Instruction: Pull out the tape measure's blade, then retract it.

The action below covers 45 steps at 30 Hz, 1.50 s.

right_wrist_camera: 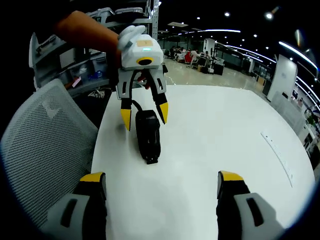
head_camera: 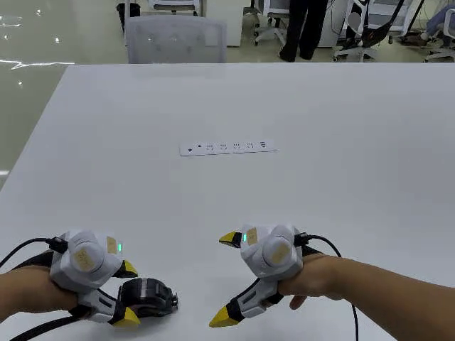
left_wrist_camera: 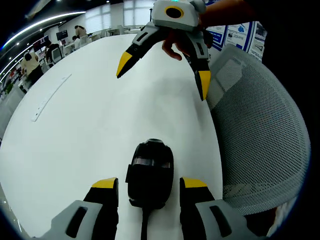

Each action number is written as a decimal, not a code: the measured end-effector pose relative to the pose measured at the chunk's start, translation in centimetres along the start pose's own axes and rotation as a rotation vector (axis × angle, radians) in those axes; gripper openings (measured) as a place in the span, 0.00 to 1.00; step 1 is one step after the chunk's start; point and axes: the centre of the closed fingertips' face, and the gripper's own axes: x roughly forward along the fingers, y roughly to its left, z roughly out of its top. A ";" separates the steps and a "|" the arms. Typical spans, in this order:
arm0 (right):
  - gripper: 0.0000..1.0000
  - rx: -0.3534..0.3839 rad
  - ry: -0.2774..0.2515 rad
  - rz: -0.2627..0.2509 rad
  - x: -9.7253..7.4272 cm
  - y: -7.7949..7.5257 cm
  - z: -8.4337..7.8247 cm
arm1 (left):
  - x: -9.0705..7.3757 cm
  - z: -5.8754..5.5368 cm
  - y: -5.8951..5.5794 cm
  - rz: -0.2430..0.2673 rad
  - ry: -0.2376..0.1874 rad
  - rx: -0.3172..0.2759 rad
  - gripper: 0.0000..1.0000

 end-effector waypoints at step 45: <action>0.29 -0.038 0.111 0.169 8.6 2.1 -1.0 | 0.3 0.1 0.0 -0.026 0.024 0.065 0.31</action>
